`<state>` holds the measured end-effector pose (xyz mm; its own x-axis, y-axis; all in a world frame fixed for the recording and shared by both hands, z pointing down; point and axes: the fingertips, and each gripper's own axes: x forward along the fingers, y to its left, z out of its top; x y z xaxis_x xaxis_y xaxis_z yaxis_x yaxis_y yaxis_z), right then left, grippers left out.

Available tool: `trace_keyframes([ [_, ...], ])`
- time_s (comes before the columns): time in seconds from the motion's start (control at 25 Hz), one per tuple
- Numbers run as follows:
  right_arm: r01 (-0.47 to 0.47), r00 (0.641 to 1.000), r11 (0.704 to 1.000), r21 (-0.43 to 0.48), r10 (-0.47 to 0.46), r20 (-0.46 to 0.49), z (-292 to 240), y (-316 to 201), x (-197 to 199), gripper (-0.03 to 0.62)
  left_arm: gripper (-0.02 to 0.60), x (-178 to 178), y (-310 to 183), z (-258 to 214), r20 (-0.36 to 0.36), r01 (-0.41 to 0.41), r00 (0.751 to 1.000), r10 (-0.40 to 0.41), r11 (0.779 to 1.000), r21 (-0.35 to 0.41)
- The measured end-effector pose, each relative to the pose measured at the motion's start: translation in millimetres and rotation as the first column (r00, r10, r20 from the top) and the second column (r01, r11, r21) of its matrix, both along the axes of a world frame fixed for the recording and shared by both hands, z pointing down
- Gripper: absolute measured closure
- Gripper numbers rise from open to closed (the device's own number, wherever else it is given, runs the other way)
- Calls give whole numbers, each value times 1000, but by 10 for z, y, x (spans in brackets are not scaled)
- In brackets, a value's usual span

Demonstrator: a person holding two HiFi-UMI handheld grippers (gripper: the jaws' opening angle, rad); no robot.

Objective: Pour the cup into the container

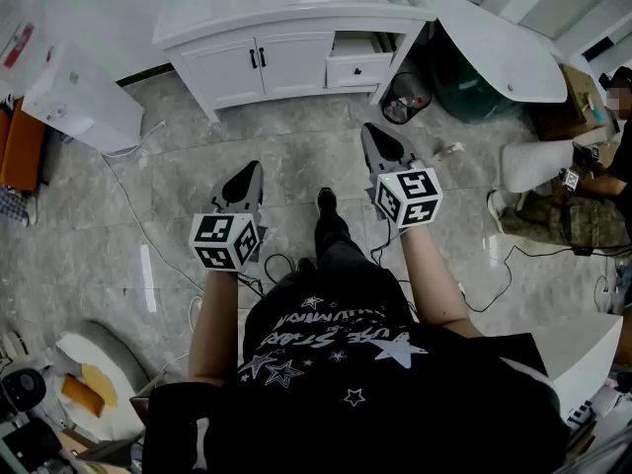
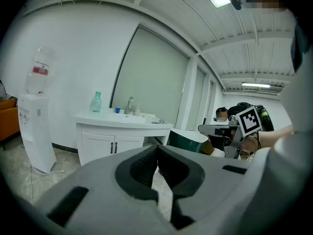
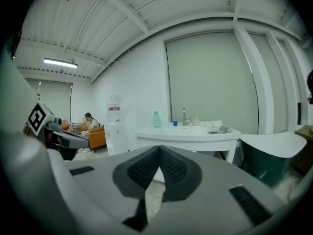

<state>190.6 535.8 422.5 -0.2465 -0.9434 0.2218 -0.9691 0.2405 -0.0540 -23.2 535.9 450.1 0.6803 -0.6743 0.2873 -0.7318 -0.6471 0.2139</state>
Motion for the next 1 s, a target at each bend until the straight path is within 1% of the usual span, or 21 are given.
trace_keyframes([
  [0.28,-2,1000,1000,-7,2,0,3,46,-20,588,571,-30,41,17,6,-6,1000,6,1000,-10],
  [0.56,4,1000,1000,-10,-4,-6,37,22,-13,588,571,-63,63,99,3,14,1000,-14,999,-30],
  [0.64,-12,1000,1000,-12,12,2,36,-24,12,588,571,-68,31,99,-3,18,1000,-18,999,-31],
  [0.76,-18,999,1000,-1,18,41,2,-127,19,588,571,-79,-64,59,-3,21,1000,-21,1000,-21],
  [0.92,21,998,1000,19,-22,60,-14,-319,19,586,571,-40,-269,18,-3,27,1000,-27,1000,-10],
  [1.0,47,997,999,19,-48,65,-7,-423,25,531,571,0,-380,28,2,23,1000,-23,1000,-8],
])
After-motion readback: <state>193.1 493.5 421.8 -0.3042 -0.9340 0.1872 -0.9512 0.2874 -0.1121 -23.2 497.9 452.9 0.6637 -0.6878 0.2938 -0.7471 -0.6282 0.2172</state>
